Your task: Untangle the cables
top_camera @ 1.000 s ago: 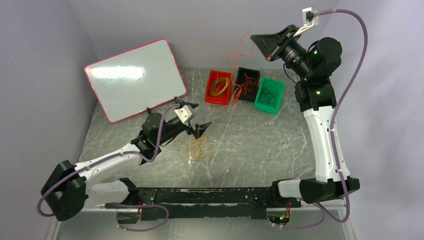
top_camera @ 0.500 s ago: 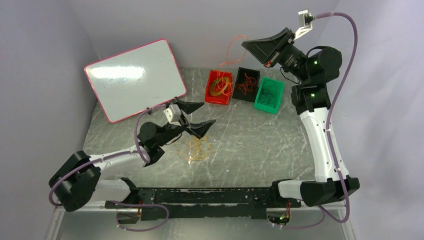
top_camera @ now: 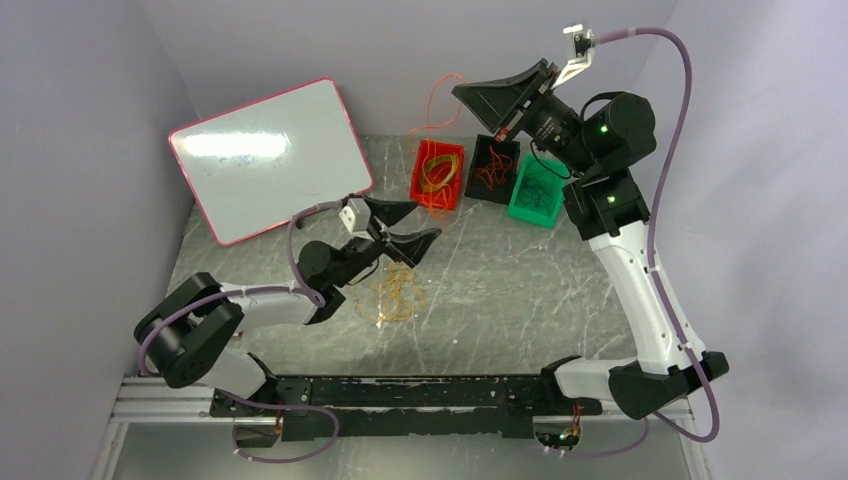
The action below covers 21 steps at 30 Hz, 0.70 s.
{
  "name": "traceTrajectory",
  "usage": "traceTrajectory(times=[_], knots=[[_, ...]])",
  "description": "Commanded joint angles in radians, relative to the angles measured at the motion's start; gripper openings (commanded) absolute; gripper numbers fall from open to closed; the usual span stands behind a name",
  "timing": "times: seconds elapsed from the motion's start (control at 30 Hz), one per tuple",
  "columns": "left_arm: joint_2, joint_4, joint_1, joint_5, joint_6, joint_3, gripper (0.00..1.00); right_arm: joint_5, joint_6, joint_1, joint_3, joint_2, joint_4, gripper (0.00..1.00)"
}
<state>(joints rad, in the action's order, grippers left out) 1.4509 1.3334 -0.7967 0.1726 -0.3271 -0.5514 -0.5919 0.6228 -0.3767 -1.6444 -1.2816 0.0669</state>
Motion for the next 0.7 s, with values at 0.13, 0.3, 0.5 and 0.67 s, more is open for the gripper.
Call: traceTrajectory(times=[0.13,0.3,0.5,0.67], knots=[[0.065,0.216,-0.02,0.084,-0.104,-0.041,0.92,0.092,-0.048,-0.036,-0.042,0.01,-0.023,0.0],[0.108,0.198,-0.019,0.052,-0.064,-0.089,0.87,0.095,-0.042,-0.054,-0.045,0.011,-0.018,0.0],[0.169,0.185,-0.018,0.044,-0.004,-0.159,0.75,0.095,-0.04,-0.062,-0.062,0.014,-0.03,0.0],[0.216,0.193,-0.018,0.073,-0.022,-0.195,0.73,0.099,-0.044,-0.064,-0.072,0.02,-0.039,0.0]])
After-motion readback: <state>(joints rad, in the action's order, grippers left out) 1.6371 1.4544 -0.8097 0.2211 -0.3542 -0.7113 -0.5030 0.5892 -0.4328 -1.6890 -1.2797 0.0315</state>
